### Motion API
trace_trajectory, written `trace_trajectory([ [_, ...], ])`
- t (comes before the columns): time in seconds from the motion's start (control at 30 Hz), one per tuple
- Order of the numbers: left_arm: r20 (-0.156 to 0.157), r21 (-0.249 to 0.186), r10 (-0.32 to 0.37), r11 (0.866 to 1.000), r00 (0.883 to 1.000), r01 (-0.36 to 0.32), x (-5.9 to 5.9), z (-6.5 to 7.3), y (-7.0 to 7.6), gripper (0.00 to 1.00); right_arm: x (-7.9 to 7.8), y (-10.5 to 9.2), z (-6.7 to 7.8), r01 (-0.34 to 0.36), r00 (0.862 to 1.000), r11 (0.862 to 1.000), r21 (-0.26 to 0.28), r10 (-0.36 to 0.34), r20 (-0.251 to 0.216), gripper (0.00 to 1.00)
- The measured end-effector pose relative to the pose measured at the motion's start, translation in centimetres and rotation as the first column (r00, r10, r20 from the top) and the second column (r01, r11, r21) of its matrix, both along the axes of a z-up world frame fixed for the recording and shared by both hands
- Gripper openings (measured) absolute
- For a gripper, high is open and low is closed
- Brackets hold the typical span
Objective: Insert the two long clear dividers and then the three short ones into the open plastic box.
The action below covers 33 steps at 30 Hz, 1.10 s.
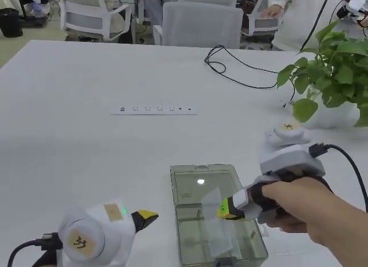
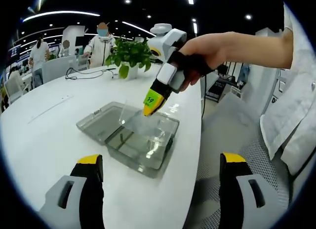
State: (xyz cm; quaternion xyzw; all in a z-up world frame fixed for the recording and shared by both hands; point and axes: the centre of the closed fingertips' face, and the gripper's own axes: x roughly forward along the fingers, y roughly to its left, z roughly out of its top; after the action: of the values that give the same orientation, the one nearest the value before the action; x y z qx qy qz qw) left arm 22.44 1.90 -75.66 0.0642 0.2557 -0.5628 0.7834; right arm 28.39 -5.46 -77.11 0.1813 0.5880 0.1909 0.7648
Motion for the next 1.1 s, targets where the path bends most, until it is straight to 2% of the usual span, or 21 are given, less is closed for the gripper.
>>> trace_trajectory([
  [0.43,-0.016,-0.029,0.014,0.999,1.000,-0.015,0.0,-0.1,-0.1,1.00,-0.2,0.2,-1.5,-0.019,0.999,0.999,-0.041,0.018,-0.027,0.07],
  [1.1,-0.034,-0.044,0.031,0.999,0.999,-0.032,-0.1,0.1,0.0,0.98,0.1,0.0,-2.0,-0.050,0.999,0.993,-0.104,0.052,0.014,0.07],
])
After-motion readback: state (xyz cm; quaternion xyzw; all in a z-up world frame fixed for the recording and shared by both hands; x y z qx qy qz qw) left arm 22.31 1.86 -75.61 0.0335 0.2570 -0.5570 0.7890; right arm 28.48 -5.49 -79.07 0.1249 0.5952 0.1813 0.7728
